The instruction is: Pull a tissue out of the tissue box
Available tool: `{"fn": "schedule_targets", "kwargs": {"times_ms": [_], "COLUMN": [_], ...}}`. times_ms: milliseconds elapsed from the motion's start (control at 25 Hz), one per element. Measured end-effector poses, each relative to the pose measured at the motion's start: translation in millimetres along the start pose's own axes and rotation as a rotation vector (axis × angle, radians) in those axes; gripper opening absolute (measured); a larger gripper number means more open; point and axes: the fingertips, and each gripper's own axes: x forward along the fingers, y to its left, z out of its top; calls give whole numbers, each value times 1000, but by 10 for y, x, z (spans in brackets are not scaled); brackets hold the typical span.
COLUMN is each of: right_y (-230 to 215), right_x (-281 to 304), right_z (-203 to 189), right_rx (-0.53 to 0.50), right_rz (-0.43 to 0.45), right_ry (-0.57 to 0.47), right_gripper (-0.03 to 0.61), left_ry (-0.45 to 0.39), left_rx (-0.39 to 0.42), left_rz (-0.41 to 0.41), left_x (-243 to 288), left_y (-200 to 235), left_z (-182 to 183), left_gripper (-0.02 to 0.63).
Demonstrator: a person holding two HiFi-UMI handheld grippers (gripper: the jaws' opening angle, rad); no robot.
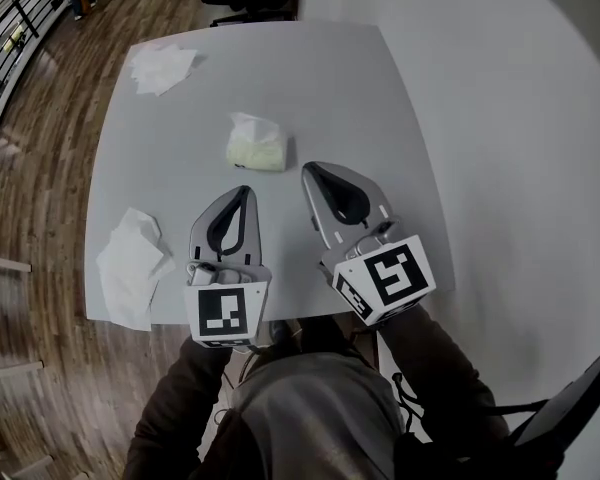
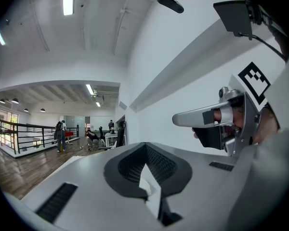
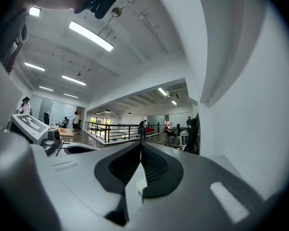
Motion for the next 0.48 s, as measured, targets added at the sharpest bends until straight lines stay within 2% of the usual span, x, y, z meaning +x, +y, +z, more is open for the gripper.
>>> {"fn": "schedule_targets", "kwargs": {"times_ms": [160, 320, 480], "right_y": [-247, -432, -682], "right_x": [368, 794, 1215], "right_z": [-299, -831, -1207], "right_rx": [-2, 45, 25], "right_rz": [45, 129, 130], "right_ry": [19, 92, 139], "right_gripper": [23, 63, 77], "left_ry": [46, 142, 217], "left_rx": [8, -15, -53], "left_rz": [2, 42, 66], "left_x": [399, 760, 1124], "left_y": [111, 305, 509], "left_z": [-200, -657, -1087], "left_gripper": [-2, -2, -2]}}
